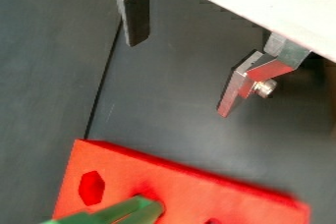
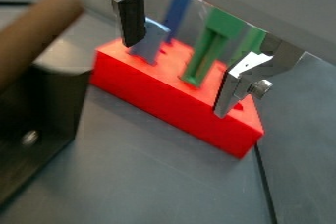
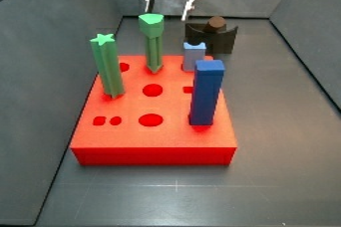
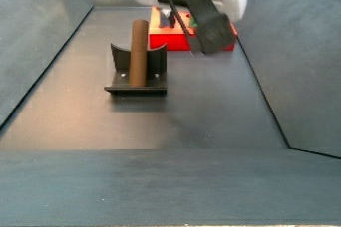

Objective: Pick up the oval object. Move up. Place the oval object on the fixture. Regrasp the oval object. Move to above the board. Insert the oval object.
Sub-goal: Regrasp the oval object.

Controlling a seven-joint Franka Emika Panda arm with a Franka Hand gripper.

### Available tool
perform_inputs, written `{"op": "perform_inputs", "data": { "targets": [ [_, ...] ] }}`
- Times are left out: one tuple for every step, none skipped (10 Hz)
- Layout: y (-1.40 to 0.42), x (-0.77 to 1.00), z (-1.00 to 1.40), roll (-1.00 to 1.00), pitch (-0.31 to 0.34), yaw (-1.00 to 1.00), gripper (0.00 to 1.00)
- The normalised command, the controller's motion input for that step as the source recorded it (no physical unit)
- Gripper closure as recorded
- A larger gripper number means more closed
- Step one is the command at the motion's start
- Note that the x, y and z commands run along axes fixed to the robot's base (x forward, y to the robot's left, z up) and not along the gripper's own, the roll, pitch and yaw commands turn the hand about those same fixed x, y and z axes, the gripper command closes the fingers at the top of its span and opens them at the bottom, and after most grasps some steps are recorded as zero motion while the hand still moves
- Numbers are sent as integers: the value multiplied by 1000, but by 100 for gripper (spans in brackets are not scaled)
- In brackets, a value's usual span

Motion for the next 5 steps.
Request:
{"op": "perform_inputs", "data": {
  "targets": [
    [-475, -76, -21, 844, -246, -1000, 0],
    [-258, -57, -6, 839, -271, -1000, 0],
    [-77, -48, -2, 831, -295, -1000, 0],
    [-38, -40, -3, 820, -317, -1000, 0],
    [-44, -41, 1, 817, -344, -1000, 0]
  ]
}}
